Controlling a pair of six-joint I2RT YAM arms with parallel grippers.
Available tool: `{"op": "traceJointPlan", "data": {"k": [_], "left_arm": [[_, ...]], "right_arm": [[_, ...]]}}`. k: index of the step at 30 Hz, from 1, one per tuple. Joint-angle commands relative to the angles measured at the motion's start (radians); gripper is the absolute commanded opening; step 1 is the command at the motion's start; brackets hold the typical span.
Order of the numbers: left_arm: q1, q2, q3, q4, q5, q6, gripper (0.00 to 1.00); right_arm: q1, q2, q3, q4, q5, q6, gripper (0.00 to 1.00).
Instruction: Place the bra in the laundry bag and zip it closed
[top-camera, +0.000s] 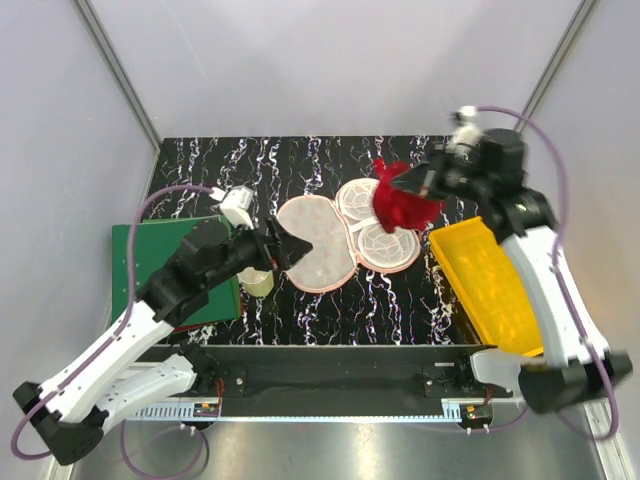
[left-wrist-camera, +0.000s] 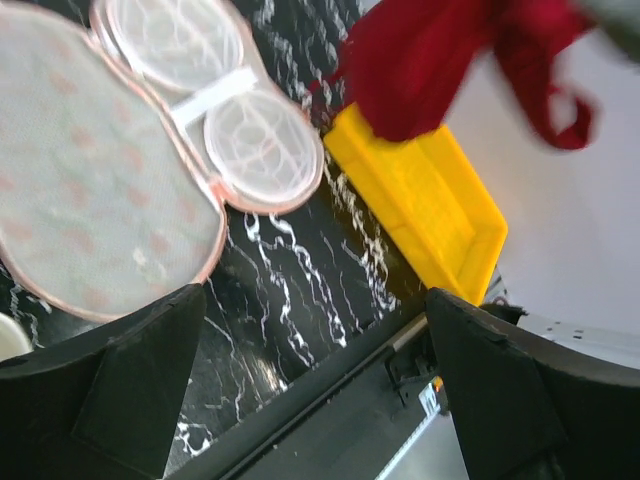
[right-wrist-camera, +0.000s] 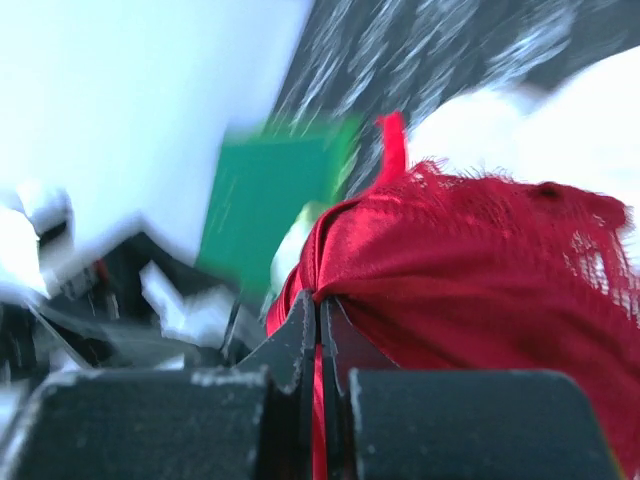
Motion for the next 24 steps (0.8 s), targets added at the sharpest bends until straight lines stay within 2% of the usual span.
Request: {"op": "traceJointPlan", "data": {"k": [1, 4, 7, 10, 13, 14, 15, 16, 19, 20, 24], "left_arm": [[0.002, -0.121, 0.040, -0.019, -0.134, 0.060, 0.98], [0.006, -0.184, 0.025, -0.057, -0.197, 0.090, 0.99], [0.006, -0.201, 0.014, -0.103, -0.220, 0.119, 0.99], [0.006, -0.159, -0.006, -0.114, -0.163, 0.151, 0.99], [0.006, -0.070, -0.035, -0.114, -0.087, 0.142, 0.99], [0.006, -0.016, -0.058, -0.103, -0.050, 0.122, 0.99], [0.006, 0.013, -0.069, -0.095, -0.031, 0.116, 0.99], [0.005, 0.073, -0.080, -0.083, 0.008, 0.108, 0.98], [-0.001, 0.169, -0.120, -0.019, 0.102, 0.082, 0.95], [-0.018, 0.188, -0.123, 0.018, 0.111, 0.076, 0.95], [-0.108, 0.260, -0.089, 0.038, 0.072, 0.093, 0.94]], "right_arm": [[0.197, 0.161, -0.009, 0.031, -0.287, -0.110, 0.00], [0.220, 0.221, -0.136, 0.022, -0.309, -0.144, 0.00], [0.219, 0.241, -0.312, 0.022, -0.193, -0.158, 0.00], [0.222, 0.235, -0.464, 0.027, -0.006, -0.123, 0.00], [0.226, 0.187, -0.575, 0.037, 0.055, -0.089, 0.00], [0.228, 0.170, -0.600, 0.047, 0.055, -0.083, 0.05], [0.229, 0.153, -0.642, 0.048, 0.059, -0.068, 0.13], [0.228, 0.120, -0.662, 0.047, 0.065, -0.057, 0.25], [0.228, 0.030, -0.736, 0.048, 0.090, 0.014, 0.47], [0.228, -0.001, -0.768, 0.044, 0.143, 0.064, 0.62], [0.228, -0.150, -0.837, -0.019, 0.367, 0.234, 0.81]]}}
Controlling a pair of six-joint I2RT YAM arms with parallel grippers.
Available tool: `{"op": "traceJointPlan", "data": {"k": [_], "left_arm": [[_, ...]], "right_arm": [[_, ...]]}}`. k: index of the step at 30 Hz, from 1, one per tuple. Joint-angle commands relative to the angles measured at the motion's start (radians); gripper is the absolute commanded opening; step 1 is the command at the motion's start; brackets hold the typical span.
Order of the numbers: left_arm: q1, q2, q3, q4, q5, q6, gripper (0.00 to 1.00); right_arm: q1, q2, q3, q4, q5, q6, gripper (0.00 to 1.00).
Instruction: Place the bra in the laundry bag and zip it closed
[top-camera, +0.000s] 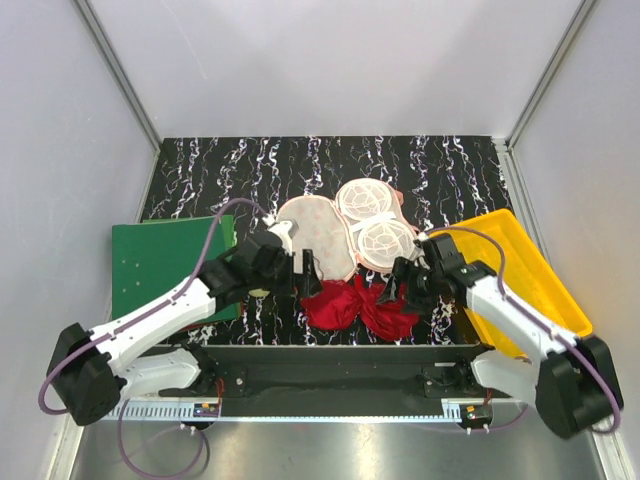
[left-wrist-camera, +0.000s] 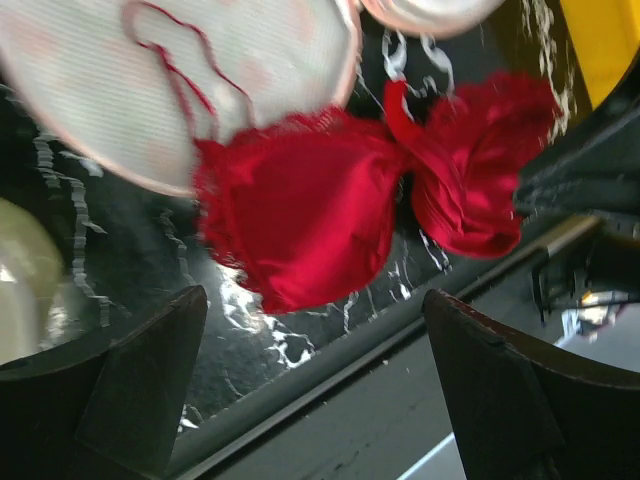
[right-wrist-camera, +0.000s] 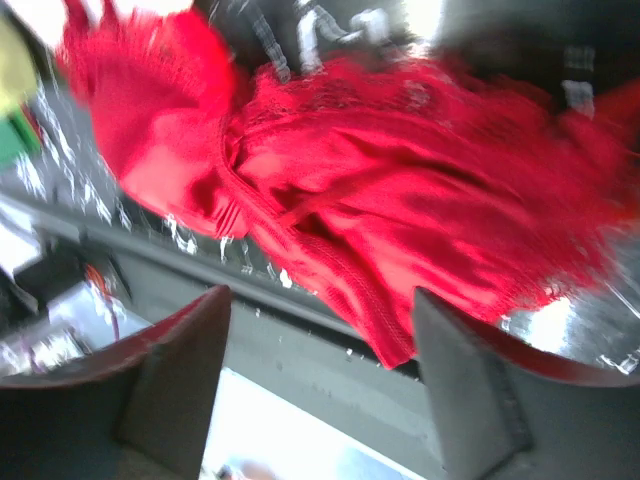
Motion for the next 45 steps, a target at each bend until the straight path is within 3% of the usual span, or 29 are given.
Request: {"op": "traceJointPlan", "data": {"k": [1, 3, 8, 14, 17, 20, 23, 24, 25, 30, 36, 39, 45], "left_arm": [[-0.090, 0.048, 0.068, 0.107, 0.030, 0.009, 0.94], [-0.127, 0.068, 0.085, 0.110, 0.027, 0.012, 0.93], [-0.171, 0.067, 0.090, 0.141, 0.015, 0.001, 0.92], [-0.179, 0.085, 0.099, 0.172, 0.068, 0.038, 0.93], [-0.179, 0.082, 0.114, 0.184, 0.099, 0.051, 0.95], [-0.179, 0.073, 0.134, 0.184, 0.109, 0.055, 0.95], [-0.179, 0.061, 0.148, 0.184, 0.124, 0.057, 0.96], [-0.179, 0.056, 0.153, 0.184, 0.131, 0.069, 0.96], [-0.179, 0.053, 0.159, 0.185, 0.141, 0.080, 0.97], [-0.179, 0.012, 0.214, 0.198, 0.178, 0.211, 0.99], [-0.181, 0.035, 0.367, 0.185, 0.231, 0.487, 0.99], [-0.174, 0.079, 0.476, 0.112, 0.227, 0.622, 0.99], [-0.132, 0.145, 0.659, -0.071, 0.289, 0.742, 0.99]], "right_arm": [[0.003, -0.167, -0.061, -0.033, 0.268, 0.211, 0.85], [0.003, -0.232, -0.109, -0.061, 0.360, 0.292, 0.86], [0.002, -0.356, -0.223, -0.075, 0.417, 0.426, 0.86], [0.003, -0.367, -0.229, -0.070, 0.419, 0.464, 0.79], [0.003, -0.314, -0.253, 0.013, 0.343, 0.473, 0.76], [0.003, -0.225, -0.279, 0.117, 0.286, 0.521, 0.67], [0.002, -0.200, -0.288, 0.178, 0.302, 0.553, 0.47], [0.002, -0.205, -0.264, 0.177, 0.316, 0.526, 0.40], [0.002, -0.214, -0.246, 0.172, 0.322, 0.504, 0.26], [0.002, -0.235, -0.030, 0.090, 0.237, 0.143, 0.00], [0.003, -0.231, 0.216, 0.064, -0.062, -0.187, 0.00], [0.002, -0.191, 0.299, 0.031, -0.241, -0.275, 0.00], [0.003, -0.172, 0.377, -0.036, -0.421, -0.355, 0.00]]}}
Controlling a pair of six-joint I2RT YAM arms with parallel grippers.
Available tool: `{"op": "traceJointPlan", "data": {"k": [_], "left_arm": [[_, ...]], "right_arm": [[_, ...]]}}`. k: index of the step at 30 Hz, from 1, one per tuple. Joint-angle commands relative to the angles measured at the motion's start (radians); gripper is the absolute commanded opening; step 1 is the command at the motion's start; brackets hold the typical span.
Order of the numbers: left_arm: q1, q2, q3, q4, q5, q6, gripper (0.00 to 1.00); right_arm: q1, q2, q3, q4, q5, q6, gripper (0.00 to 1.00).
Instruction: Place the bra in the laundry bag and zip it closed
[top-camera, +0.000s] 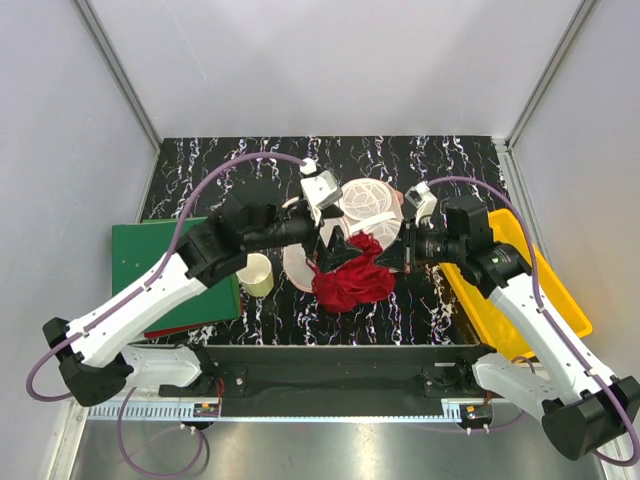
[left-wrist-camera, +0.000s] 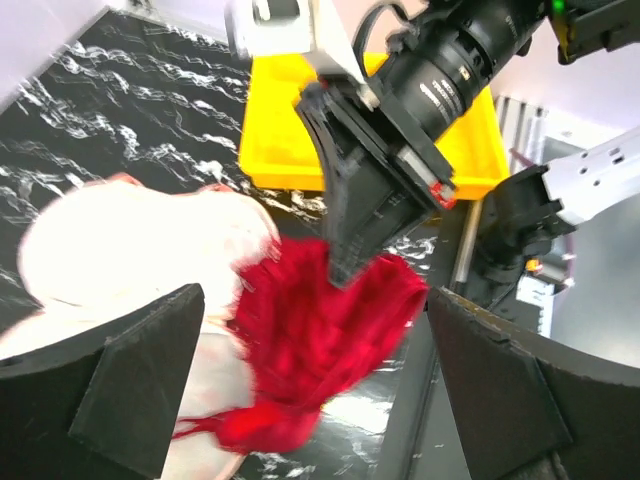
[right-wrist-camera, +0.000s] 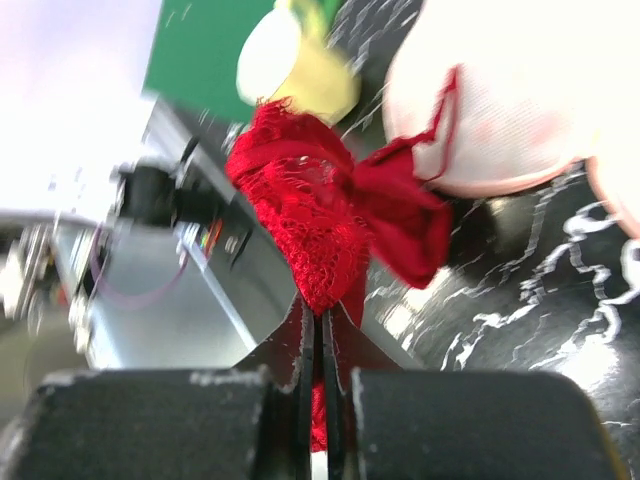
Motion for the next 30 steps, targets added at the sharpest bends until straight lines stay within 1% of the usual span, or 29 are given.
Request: {"op": "traceJointPlan", "data": {"k": [1, 4, 5, 7, 8, 12, 14, 15, 16, 18, 20, 25, 26, 27, 28, 29, 30], "left_arm": [[0.031, 0.026, 0.087, -0.126, 0.087, 0.146, 0.99], [0.035, 0.031, 0.064, -0.148, 0.139, 0.140, 0.99], [0.035, 0.034, 0.056, -0.152, 0.200, 0.136, 0.99], [0.035, 0.043, 0.036, -0.155, 0.252, 0.123, 0.99], [0.035, 0.051, 0.033, -0.154, 0.290, 0.110, 0.99], [0.033, 0.088, 0.025, -0.152, 0.347, 0.062, 0.99], [0.033, 0.102, 0.019, -0.143, 0.375, 0.045, 0.94], [0.033, 0.103, 0.016, -0.140, 0.387, 0.042, 0.90], [0.033, 0.103, 0.005, -0.123, 0.393, 0.034, 0.84], [0.033, 0.097, -0.002, -0.109, 0.397, 0.019, 0.79], [0.033, 0.085, -0.012, -0.097, 0.397, 0.019, 0.71], [0.033, 0.065, -0.012, -0.068, 0.377, -0.018, 0.62], [0.035, 0.066, -0.007, -0.066, 0.375, -0.019, 0.58], [0.035, 0.068, 0.002, -0.068, 0.374, -0.021, 0.57], [0.035, 0.066, 0.007, -0.069, 0.342, -0.027, 0.58], [0.039, 0.063, 0.013, -0.074, 0.308, -0.035, 0.68], [0.045, 0.051, 0.019, -0.076, 0.239, -0.053, 0.79]], "right_arm": [[0.005, -0.016, 0.065, -0.082, -0.227, -0.133, 0.00], [0.004, -0.046, 0.086, -0.094, -0.307, -0.163, 0.00], [0.003, -0.051, 0.099, -0.100, -0.321, -0.170, 0.00], [0.003, -0.045, 0.111, -0.105, -0.368, -0.170, 0.00], [0.005, -0.040, 0.123, -0.113, -0.380, -0.173, 0.00], [0.004, -0.031, 0.139, -0.128, -0.391, -0.185, 0.00], [0.004, -0.033, 0.142, -0.130, -0.385, -0.187, 0.00], [0.003, -0.034, 0.142, -0.130, -0.379, -0.185, 0.00], [0.003, -0.036, 0.142, -0.131, -0.374, -0.185, 0.00], [0.004, -0.040, 0.143, -0.134, -0.364, -0.185, 0.00], [0.005, -0.043, 0.142, -0.133, -0.358, -0.181, 0.00], [0.005, -0.043, 0.145, -0.122, -0.364, -0.171, 0.00], [0.005, -0.040, 0.146, -0.117, -0.350, -0.165, 0.00], [0.004, -0.040, 0.145, -0.108, -0.335, -0.154, 0.00], [0.005, -0.036, 0.145, -0.090, -0.316, -0.122, 0.00], [0.004, -0.031, 0.146, -0.087, -0.268, -0.107, 0.00], [0.003, -0.014, 0.148, -0.085, -0.238, -0.090, 0.00]]}}
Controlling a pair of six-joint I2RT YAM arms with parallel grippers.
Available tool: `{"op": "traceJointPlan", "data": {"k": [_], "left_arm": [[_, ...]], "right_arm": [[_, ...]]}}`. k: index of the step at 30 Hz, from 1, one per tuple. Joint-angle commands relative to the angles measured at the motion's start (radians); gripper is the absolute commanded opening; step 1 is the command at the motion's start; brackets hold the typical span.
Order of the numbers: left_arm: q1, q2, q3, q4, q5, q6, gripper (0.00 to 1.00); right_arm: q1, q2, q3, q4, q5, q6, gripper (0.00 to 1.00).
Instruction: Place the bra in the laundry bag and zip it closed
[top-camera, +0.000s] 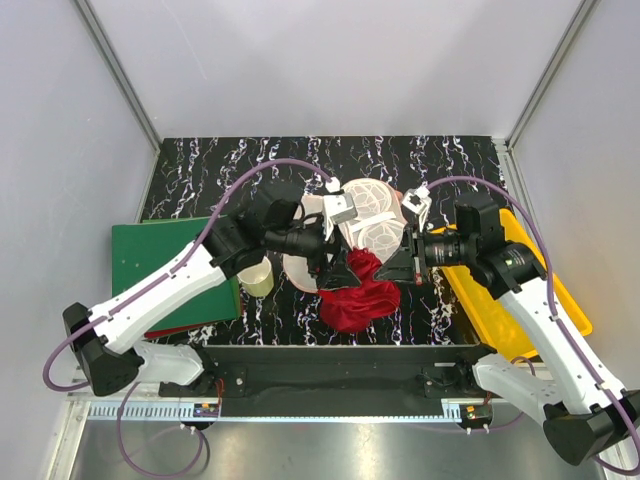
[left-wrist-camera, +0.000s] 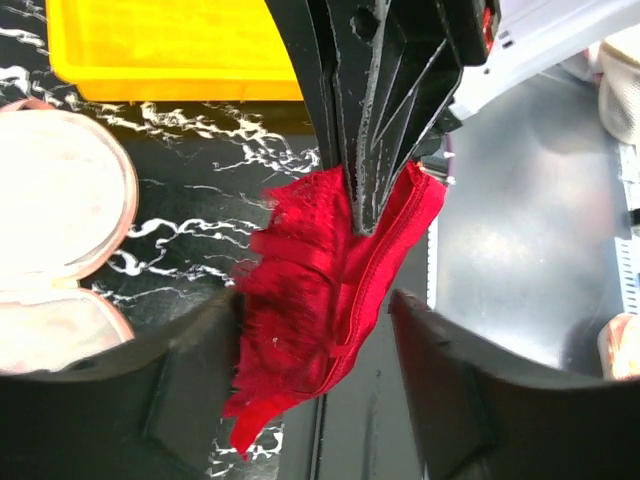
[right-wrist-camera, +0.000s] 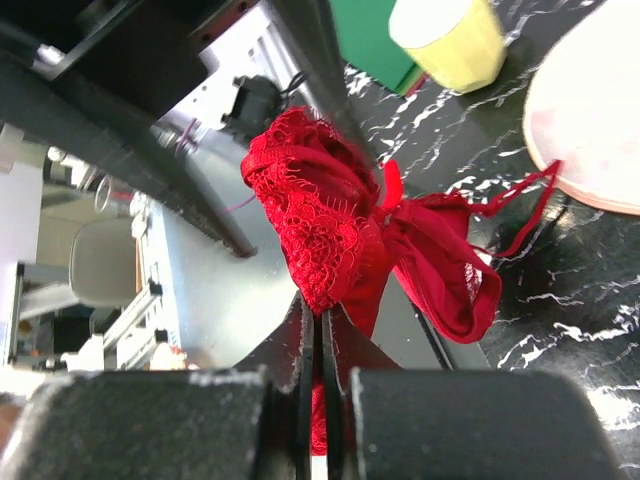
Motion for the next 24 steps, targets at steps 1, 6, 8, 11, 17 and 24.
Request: {"op": "traceJointPlan", "data": {"k": [1, 6, 8, 11, 17, 24], "left_arm": [[0.034, -0.057, 0.041, 0.048, -0.147, -0.089, 0.87], [0.075, -0.181, 0.076, 0.009, -0.565, -0.215, 0.99], [0.075, -0.246, 0.076, 0.006, -0.627, -0.224, 0.99], [0.075, -0.323, 0.049, 0.008, -0.742, -0.240, 0.99], [0.077, -0.395, 0.009, 0.008, -0.808, -0.247, 0.99], [0.077, -0.393, -0.016, 0.009, -0.804, -0.260, 0.99]], "right_arm": [[0.005, 0.025, 0.053, 0.052, 0.139, 0.103, 0.00], [0.003, 0.092, 0.090, 0.133, 0.276, 0.261, 0.00], [0.005, 0.108, 0.116, 0.205, 0.310, 0.384, 0.00], [0.004, 0.160, 0.146, 0.415, 0.287, 0.568, 0.00], [0.003, 0.326, 0.278, 0.547, 0.495, 0.774, 0.00], [0.005, 0.409, 0.116, 0.759, 0.845, 1.100, 0.00]]}}
